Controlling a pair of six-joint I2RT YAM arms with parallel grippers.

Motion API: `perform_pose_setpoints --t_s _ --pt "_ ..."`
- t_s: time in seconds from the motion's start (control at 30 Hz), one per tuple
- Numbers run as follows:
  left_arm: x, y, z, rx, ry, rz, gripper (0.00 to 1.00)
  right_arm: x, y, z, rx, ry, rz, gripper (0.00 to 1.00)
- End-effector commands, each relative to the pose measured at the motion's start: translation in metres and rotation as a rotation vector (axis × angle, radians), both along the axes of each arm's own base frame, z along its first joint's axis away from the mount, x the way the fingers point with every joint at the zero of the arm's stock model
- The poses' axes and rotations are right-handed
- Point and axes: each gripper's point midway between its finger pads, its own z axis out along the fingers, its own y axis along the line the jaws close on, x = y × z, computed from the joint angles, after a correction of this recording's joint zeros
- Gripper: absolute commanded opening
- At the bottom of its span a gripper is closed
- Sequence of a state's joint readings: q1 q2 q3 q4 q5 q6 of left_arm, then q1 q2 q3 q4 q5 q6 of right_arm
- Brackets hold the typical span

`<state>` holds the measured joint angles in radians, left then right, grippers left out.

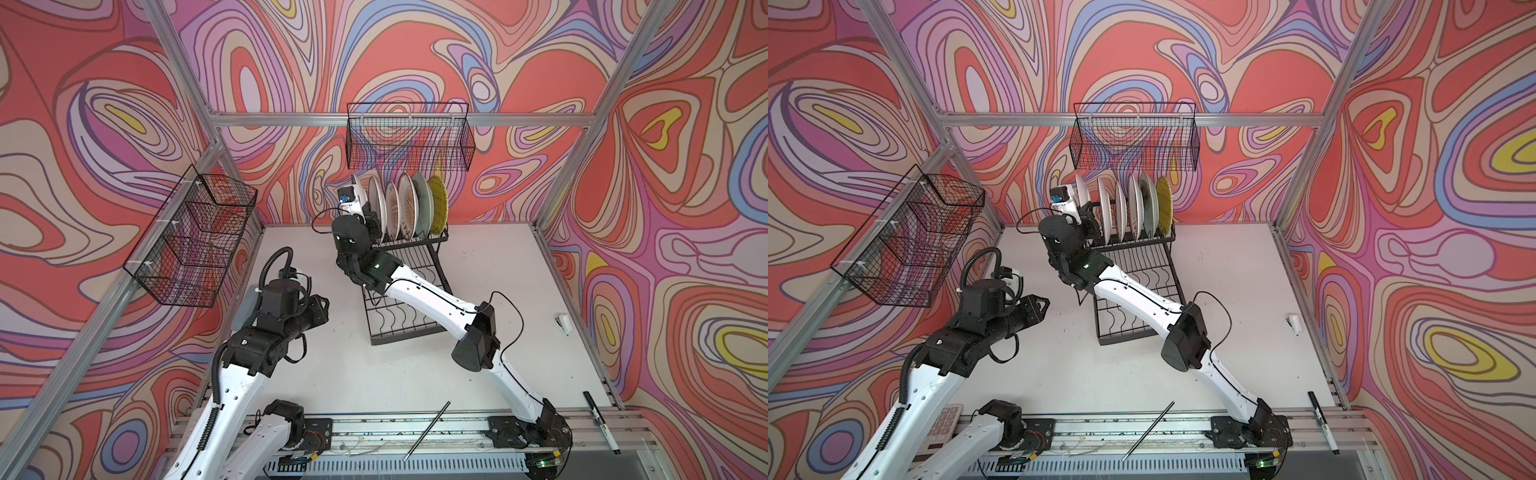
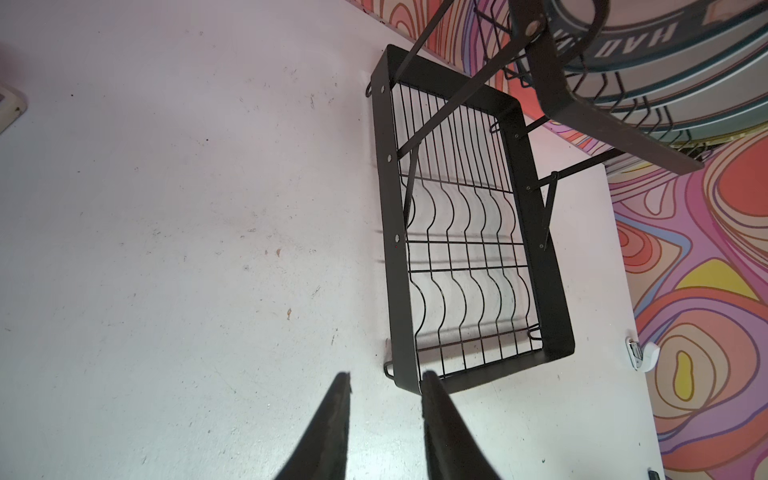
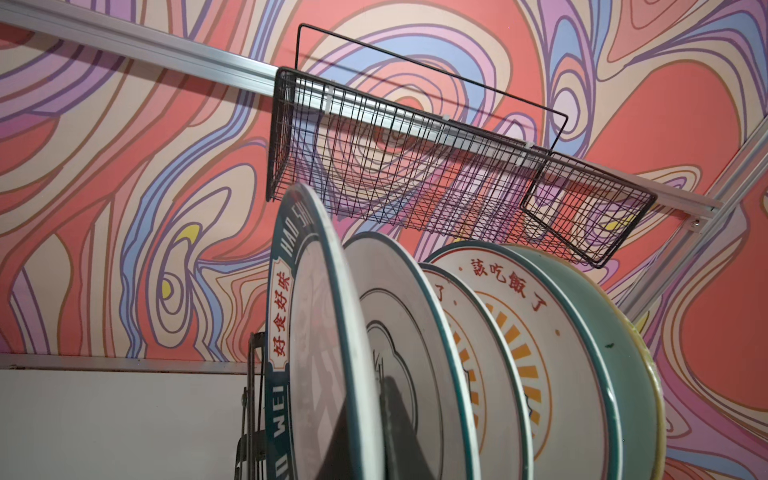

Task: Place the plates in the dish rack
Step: 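Lower the plate into the rack slot farthest from the other plates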

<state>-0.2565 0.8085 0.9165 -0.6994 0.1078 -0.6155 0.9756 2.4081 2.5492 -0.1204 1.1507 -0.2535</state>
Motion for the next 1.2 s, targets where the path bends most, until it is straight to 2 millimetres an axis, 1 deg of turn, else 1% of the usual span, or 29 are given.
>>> perform_pose_setpoints --t_s 0.0,0.6,0.93,1.17 --pt "0.002 -0.004 0.002 0.000 -0.016 -0.019 0.33 0.001 -0.004 0.014 0.065 -0.038 -0.008 0.00" --pt "0.002 -0.004 -0.001 -0.008 -0.016 -0.019 0.33 0.008 0.000 -0.006 0.047 -0.019 -0.024 0.00" --pt "0.000 -0.005 0.000 -0.012 -0.015 -0.022 0.33 0.009 0.001 -0.012 0.034 -0.011 -0.030 0.00" --pt "0.000 -0.004 0.000 -0.010 -0.013 -0.022 0.33 0.010 0.002 -0.015 0.029 -0.009 -0.027 0.04"
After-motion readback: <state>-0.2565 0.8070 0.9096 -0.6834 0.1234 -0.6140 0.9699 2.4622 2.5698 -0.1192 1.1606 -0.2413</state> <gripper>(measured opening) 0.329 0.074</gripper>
